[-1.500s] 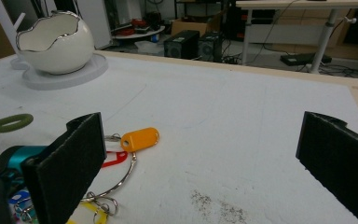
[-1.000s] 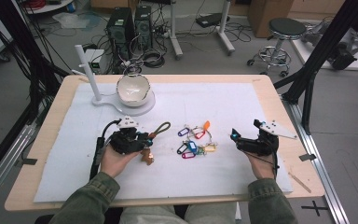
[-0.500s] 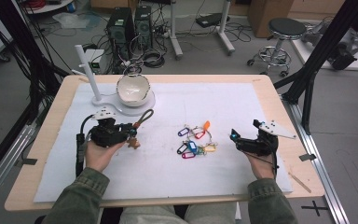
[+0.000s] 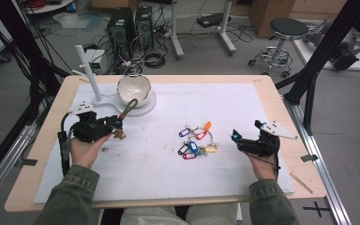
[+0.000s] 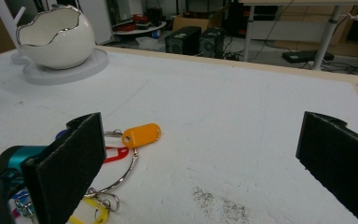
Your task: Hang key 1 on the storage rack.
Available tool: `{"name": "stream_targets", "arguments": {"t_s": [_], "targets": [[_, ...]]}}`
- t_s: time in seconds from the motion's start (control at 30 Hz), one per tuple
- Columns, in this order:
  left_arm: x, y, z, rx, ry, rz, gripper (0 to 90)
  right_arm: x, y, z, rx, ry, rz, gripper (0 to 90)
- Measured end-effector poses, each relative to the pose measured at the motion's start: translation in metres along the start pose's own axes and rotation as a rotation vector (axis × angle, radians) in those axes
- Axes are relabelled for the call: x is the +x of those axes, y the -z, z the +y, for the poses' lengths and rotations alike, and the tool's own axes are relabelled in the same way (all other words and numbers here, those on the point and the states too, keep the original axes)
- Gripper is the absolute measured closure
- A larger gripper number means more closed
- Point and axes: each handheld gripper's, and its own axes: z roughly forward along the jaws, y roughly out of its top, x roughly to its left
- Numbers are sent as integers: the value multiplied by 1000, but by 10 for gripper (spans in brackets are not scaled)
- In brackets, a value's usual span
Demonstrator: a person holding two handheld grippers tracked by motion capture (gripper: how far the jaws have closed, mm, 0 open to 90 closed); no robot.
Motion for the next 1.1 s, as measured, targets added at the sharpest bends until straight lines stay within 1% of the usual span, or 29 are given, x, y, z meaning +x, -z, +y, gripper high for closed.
{"name": "stream_targets", "arguments": {"t_s": [0.13,0.17,0.2,0.23,0.27,0.33,0.4,0.43,0.47,0.5,0.53,0.6,0.63,0.67,0.7,0.83,0.97,1.0,1.03,1.07,1.1], "targets": [[6,9,2,-26,20,10,685,0,0,0,9,1,-4,6],[9,15,4,-40,26,17,685,0,0,0,8,3,-5,5],[9,15,4,-40,26,17,685,1,0,0,8,1,-6,5],[12,20,6,-55,37,23,686,1,0,0,9,1,-7,6],[12,20,6,-55,37,23,686,1,0,0,10,3,-9,6],[16,25,9,-71,44,33,686,1,1,0,11,2,-10,5],[19,31,12,-95,44,51,686,1,0,0,11,3,-12,5],[24,36,16,-113,41,77,687,1,0,-1,9,6,-13,5],[26,38,18,-118,48,81,688,1,0,-1,12,5,-13,5],[26,38,18,-118,48,81,687,1,0,-1,12,5,-13,6],[32,43,22,-135,64,88,689,1,0,-1,12,9,-12,5],[34,44,24,-145,71,91,690,1,-1,-1,16,7,-12,5],[39,47,30,-150,79,106,690,0,-1,-1,16,9,-11,5],[39,47,30,-150,79,106,691,0,-1,-1,16,9,-11,5],[41,49,32,-154,82,115,691,-1,-1,-1,14,3,-15,5],[50,54,42,-171,100,131,692,-1,0,0,8,3,-18,5],[57,60,50,-175,96,159,694,-1,0,-1,10,3,-18,5],[61,63,53,-184,101,167,694,-1,0,-1,10,8,-17,5],[61,63,53,-184,101,167,694,-1,0,-1,11,6,-19,5],[64,64,54,-190,111,172,695,-1,0,-1,9,6,-20,5],[66,66,55,-190,112,176,695,-1,0,-1,9,6,-20,5]]}}
